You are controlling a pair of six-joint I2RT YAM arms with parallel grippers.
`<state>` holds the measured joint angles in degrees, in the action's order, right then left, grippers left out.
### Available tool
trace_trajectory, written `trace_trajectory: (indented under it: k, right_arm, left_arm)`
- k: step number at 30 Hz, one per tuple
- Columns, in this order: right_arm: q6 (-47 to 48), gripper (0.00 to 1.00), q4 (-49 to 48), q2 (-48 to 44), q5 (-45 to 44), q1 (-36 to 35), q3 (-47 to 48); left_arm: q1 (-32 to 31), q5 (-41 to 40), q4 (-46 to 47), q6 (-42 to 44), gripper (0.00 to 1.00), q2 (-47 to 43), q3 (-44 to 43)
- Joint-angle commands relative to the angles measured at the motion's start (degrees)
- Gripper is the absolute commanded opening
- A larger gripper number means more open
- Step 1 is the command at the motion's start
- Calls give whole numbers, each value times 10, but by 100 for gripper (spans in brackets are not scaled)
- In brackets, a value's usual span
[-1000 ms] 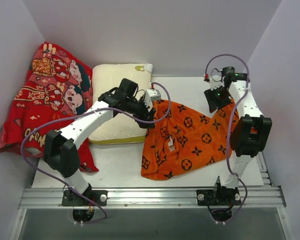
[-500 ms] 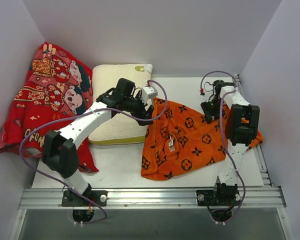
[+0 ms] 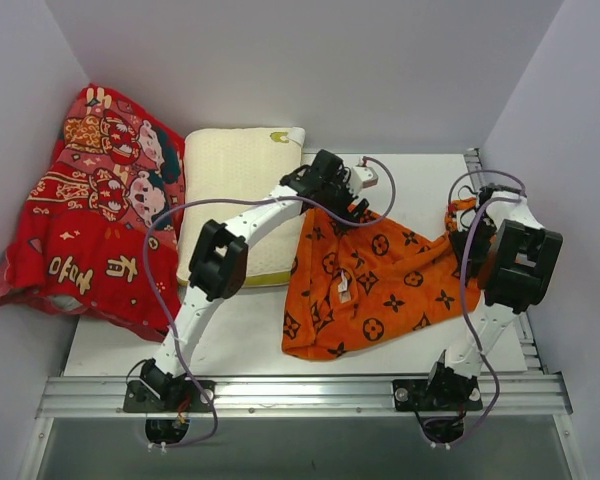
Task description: Put the pillow into the pillowcase
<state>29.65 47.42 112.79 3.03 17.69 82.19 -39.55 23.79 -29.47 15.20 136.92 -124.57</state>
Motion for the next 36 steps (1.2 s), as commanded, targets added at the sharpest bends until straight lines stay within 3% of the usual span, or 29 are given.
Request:
trace_trajectory:
  k: [1, 9, 12, 13, 14, 16, 17, 26, 29, 31, 32, 33, 34, 36]
  right_arm:
    - [12, 34, 48, -26, 2, 22, -29]
    - [6, 27, 49, -21, 5, 72, -64]
    - [12, 23, 50, -11, -16, 99, -71]
    - [21, 22, 49, -9, -21, 112, -78]
    - [25, 22, 49, -7, -26, 118, -84]
    - [37, 21, 49, -6, -29, 133, -96]
    - [43, 21, 49, -6, -46, 138, -99]
    - [74, 16, 49, -12, -65, 180, -126]
    - [87, 15, 50, -26, -59, 183, -133]
    - [87, 15, 63, -46, -36, 180, -121]
    - [80, 18, 70, -55, 15, 177, -112]
    - [74, 20, 88, -63, 40, 173, -84]
    - [55, 23, 95, -77, 66, 157, -71]
    - [30, 33, 106, -93, 126, 132, -42]
  left_arm:
    - [-11, -13, 12, -4, 86, 61, -109]
    - [-45, -87, 12, 47, 89, 149, -151]
    - [-50, -111, 3, 62, 82, 153, -138]
    - [-50, -117, -1, 64, 74, 152, -135]
    - [-50, -121, -7, 66, 59, 148, -132]
    - [-46, -132, -31, 76, 36, 143, -127]
    - [-43, -145, -38, 79, 3, 133, -123]
    - [28, -281, -71, 24, 0, -8, 13]
    - [33, -306, -62, 21, 0, -46, 74]
    - [33, -281, -66, 18, 0, -55, 82]
    - [34, -250, -72, 14, 10, -67, 89]
    - [34, -174, -70, 10, 25, -77, 97]
    - [35, -138, -66, 4, 59, -88, 107]
    - [35, -56, -36, -21, 87, -119, 131]
